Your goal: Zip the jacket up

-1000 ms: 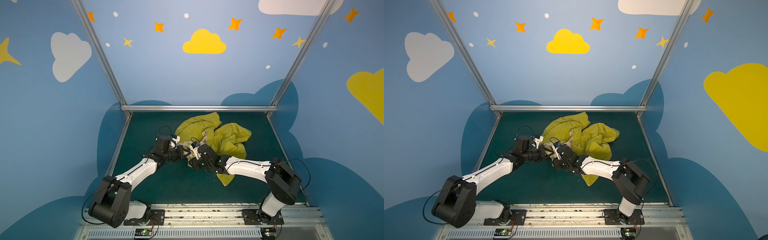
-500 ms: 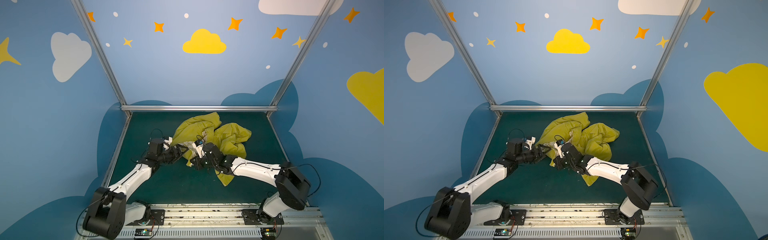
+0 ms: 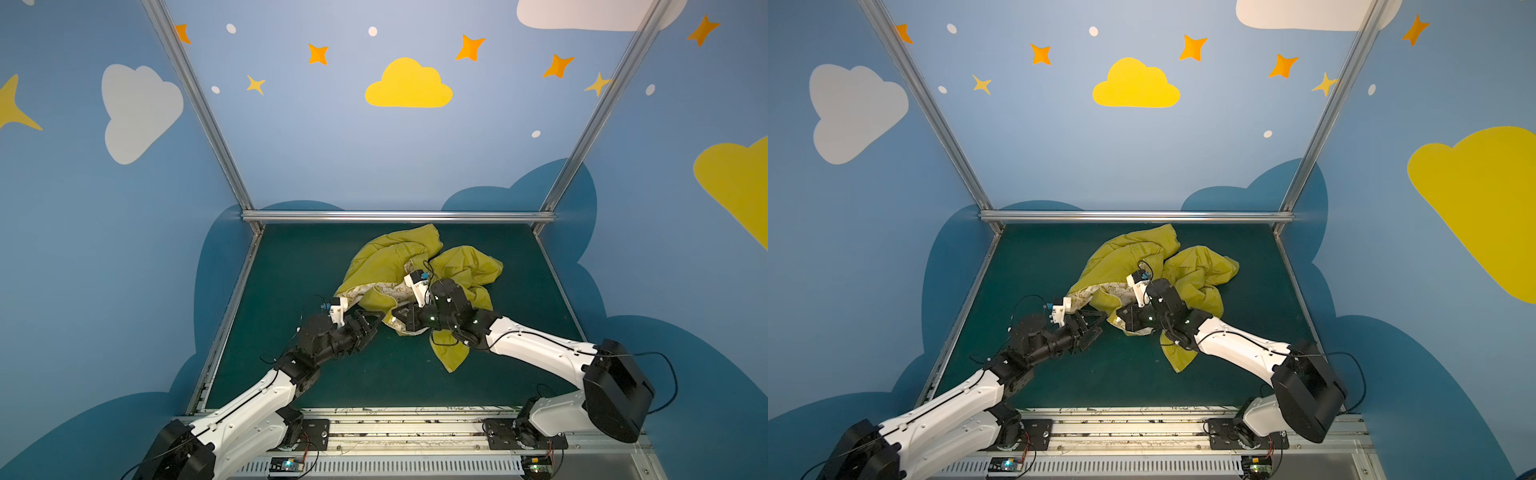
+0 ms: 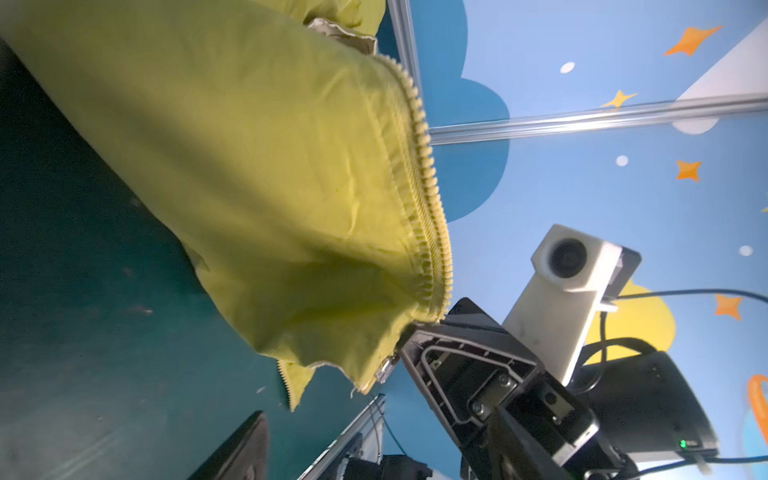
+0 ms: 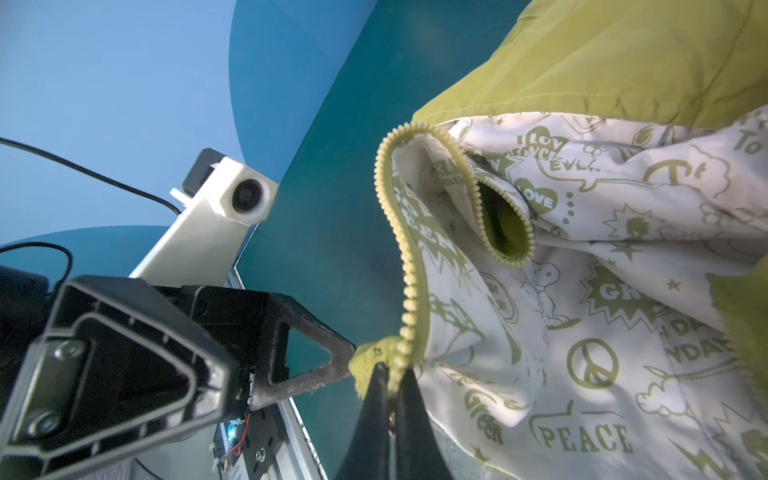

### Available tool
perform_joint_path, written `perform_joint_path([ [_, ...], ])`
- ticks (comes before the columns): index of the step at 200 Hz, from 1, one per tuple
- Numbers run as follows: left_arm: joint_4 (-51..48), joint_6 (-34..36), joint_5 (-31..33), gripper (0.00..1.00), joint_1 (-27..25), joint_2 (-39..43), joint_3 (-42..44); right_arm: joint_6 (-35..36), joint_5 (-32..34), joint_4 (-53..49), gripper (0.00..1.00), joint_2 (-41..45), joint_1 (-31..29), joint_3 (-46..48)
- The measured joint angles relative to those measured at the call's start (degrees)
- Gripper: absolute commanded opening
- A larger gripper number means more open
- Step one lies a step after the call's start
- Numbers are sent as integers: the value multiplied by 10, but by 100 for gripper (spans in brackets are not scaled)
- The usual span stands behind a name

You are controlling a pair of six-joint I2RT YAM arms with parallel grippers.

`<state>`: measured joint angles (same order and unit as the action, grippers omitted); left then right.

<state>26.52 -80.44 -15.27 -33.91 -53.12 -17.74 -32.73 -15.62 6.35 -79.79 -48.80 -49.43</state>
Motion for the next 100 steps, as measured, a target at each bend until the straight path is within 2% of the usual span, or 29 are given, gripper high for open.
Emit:
perform_joint_path([
  [14,23,-18,27,70,-25,-14,0,2,0,-6,0,15,2,0],
  [40,76,-47,65,66,-57,-56,0,4,1,-11,0,31,4,5],
  [60,105,-63,86,64,-69,-81,0,5,3,-15,0,38,7,12],
  [75,123,-73,100,56,-75,-93,0,6,5,-17,0,40,7,17],
  [100,143,-83,116,53,-81,-110,0,7,7,-17,0,44,7,29],
])
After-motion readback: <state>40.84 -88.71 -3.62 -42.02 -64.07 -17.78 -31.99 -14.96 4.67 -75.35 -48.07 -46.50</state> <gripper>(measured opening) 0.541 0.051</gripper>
